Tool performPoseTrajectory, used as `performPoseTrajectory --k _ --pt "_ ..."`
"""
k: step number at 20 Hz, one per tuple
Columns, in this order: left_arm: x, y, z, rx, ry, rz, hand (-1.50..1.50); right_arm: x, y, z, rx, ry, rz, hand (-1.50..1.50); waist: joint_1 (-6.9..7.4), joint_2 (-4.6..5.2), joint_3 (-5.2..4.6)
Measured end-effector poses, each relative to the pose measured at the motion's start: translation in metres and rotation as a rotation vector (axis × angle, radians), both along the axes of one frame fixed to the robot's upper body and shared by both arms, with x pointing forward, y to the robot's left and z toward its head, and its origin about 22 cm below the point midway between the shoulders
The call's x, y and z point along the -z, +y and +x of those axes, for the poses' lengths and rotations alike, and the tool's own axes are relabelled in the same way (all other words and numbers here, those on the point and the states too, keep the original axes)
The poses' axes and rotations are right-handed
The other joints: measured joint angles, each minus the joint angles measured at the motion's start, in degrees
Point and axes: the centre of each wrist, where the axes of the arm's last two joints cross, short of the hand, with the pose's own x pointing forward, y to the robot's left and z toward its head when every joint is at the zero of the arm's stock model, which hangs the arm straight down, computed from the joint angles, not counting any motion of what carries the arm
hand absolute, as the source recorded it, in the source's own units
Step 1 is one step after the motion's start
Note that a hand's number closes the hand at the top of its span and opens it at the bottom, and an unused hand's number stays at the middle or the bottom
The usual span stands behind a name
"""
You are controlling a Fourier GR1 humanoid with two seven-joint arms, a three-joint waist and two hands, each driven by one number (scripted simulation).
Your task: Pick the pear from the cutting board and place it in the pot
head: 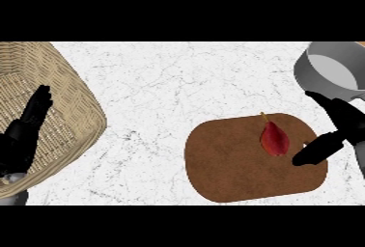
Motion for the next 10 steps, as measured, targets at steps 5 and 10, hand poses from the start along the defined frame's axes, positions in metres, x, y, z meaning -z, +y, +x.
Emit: performPoseTrajectory --k 5,10 --pt "0.000 0.001 -0.002 -0.008 0.011 0.006 0.00 -0.001 0.013 0.026 -0.036 0.068 0.043 -1.50 -0.32 -0.10 0.04" --pt "0.001 0.002 -0.004 -0.011 0.011 0.007 0.00 0.008 0.027 0.041 -0.057 0.126 0.016 -1.50 -0.71 -0.24 0.13"
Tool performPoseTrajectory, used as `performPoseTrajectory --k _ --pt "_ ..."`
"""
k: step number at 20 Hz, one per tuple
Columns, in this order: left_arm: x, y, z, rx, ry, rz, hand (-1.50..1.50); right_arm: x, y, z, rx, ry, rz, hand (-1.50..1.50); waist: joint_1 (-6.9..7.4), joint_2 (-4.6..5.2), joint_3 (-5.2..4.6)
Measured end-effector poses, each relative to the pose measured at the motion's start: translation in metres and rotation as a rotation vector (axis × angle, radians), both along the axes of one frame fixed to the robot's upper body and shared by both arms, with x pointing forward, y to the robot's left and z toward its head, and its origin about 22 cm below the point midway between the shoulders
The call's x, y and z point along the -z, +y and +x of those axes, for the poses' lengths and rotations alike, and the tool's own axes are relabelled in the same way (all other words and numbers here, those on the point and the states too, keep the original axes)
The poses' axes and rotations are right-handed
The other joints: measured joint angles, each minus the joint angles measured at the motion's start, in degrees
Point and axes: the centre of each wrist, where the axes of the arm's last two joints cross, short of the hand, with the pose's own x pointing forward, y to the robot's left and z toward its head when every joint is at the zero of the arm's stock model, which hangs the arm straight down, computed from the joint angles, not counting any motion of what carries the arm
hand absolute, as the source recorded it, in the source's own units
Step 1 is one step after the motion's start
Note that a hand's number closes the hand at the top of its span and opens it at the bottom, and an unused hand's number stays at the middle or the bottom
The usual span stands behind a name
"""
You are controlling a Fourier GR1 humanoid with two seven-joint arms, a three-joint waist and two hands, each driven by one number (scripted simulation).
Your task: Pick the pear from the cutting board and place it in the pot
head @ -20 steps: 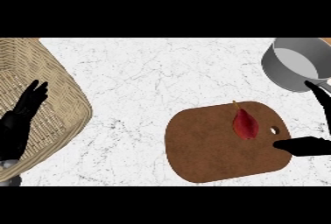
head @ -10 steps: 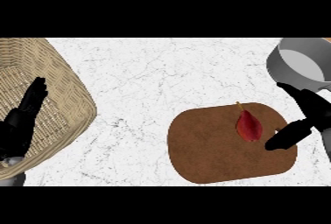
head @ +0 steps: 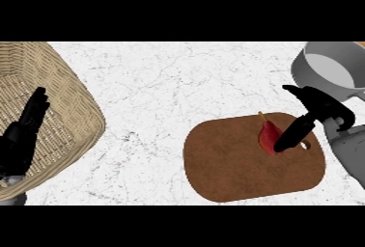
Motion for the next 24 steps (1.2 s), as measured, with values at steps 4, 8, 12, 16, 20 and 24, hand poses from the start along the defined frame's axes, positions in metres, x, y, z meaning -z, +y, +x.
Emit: performPoseTrajectory --k 4,8,12,16,20,24 --pt "0.000 -0.001 -0.001 -0.006 0.007 0.006 0.00 0.013 0.011 0.012 -0.010 0.042 -0.031 -1.50 -0.09 0.04 0.01" --pt "0.001 0.000 -0.002 -0.006 0.001 0.012 0.00 0.023 0.020 0.020 -0.019 0.078 -0.051 -1.50 -0.38 -0.06 0.10" --pt "0.000 0.003 -0.002 -0.006 0.004 0.003 0.00 0.036 0.029 0.026 -0.024 0.116 -0.057 -1.50 -0.71 -0.14 0.19" --pt "-0.001 0.004 -0.002 -0.013 0.010 0.004 0.00 0.049 0.033 0.031 -0.015 0.144 -0.076 -1.50 -0.79 -0.10 0.15" --pt "0.000 0.005 -0.002 -0.013 0.010 0.004 0.00 0.059 0.029 0.035 -0.007 0.165 -0.098 -1.50 -0.95 -0.15 0.30" --pt "-0.001 0.008 -0.003 -0.013 0.006 -0.007 0.00 0.070 0.031 0.036 -0.001 0.181 -0.104 -1.50 -1.14 -0.19 0.20"
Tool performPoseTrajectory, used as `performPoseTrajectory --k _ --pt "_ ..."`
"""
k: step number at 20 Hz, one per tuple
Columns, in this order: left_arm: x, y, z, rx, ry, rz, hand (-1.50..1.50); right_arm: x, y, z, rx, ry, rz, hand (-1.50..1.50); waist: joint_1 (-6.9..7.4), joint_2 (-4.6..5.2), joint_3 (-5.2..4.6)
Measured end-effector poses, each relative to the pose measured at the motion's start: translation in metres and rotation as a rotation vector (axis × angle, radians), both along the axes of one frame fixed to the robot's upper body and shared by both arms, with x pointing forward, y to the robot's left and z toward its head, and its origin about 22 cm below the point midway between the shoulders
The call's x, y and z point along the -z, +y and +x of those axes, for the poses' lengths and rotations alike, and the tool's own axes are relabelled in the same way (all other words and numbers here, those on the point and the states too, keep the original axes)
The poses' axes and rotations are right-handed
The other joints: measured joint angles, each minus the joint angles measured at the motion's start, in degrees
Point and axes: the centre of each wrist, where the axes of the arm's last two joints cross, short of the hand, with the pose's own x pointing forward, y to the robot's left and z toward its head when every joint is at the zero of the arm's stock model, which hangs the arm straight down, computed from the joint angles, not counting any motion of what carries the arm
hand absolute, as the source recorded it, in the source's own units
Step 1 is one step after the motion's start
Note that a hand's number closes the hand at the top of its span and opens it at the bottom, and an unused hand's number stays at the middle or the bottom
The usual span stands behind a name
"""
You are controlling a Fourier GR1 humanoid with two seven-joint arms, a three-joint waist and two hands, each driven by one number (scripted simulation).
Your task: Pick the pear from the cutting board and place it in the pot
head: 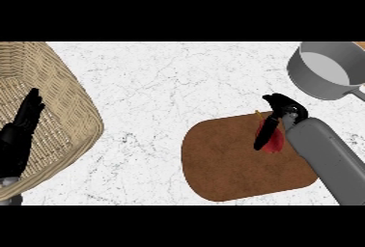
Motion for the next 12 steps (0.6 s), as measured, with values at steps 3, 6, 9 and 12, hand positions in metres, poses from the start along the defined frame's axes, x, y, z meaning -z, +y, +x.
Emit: performPoseTrajectory --k 3,6,9,12 --pt "0.0002 0.0000 -0.0016 -0.004 -0.001 0.000 0.00 0.0036 -0.0010 0.0010 0.005 0.005 -0.002 -1.50 -0.09 -0.05 0.02" --pt "-0.0008 0.0003 -0.0028 -0.007 0.007 0.000 0.00 0.0094 -0.0014 -0.0019 -0.008 0.020 0.004 1.50 -0.19 -0.09 -0.08" --pt "-0.0002 -0.0003 -0.0039 -0.004 0.001 0.005 0.00 0.0070 -0.0027 -0.0021 -0.050 0.009 -0.004 1.50 -0.24 -0.16 -0.15" --pt "-0.0016 0.0008 -0.0032 -0.002 0.008 0.002 0.00 0.0101 -0.0053 -0.0015 -0.072 -0.002 -0.010 1.50 -0.16 -0.15 -0.29"
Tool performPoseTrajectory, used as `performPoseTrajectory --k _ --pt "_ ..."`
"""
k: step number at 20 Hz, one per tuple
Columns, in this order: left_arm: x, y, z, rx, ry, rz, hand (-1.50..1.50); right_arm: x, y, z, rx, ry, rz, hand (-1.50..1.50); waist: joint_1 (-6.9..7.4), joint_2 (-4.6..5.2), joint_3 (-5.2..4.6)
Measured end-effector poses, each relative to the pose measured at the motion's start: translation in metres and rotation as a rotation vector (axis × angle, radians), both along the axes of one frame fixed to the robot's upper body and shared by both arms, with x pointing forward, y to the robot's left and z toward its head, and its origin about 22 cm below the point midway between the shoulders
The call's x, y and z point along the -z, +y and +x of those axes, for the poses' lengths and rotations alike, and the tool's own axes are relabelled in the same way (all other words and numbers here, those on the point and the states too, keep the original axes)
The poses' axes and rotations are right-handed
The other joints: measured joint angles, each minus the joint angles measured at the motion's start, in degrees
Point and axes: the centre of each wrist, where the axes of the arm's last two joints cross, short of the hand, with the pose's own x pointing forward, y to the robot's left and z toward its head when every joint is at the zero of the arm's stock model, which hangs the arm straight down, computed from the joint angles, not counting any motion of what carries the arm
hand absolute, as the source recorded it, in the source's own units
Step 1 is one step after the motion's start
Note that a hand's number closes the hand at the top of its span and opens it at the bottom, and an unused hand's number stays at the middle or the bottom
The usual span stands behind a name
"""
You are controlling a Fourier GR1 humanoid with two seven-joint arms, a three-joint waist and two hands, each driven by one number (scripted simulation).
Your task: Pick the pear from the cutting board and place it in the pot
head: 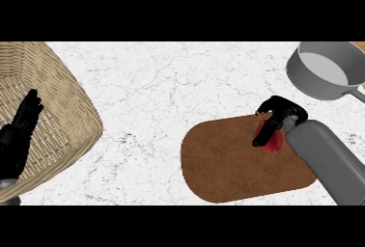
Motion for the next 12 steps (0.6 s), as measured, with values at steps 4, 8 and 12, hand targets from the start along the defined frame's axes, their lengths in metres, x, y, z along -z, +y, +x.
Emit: performPoseTrajectory --k 4,8,12 --pt "0.002 0.000 -0.001 0.000 -0.016 -0.002 0.00 0.002 0.004 0.002 -0.009 -0.012 -0.006 1.50 -0.01 -0.10 0.14" --pt "0.002 -0.003 0.000 0.008 -0.024 -0.001 0.00 -0.003 0.007 0.013 0.021 -0.063 -0.006 1.50 0.39 0.16 0.25" --pt "0.000 -0.007 0.005 0.025 -0.026 0.000 0.00 -0.016 0.011 0.034 0.092 -0.187 -0.020 1.50 1.43 0.70 0.34"
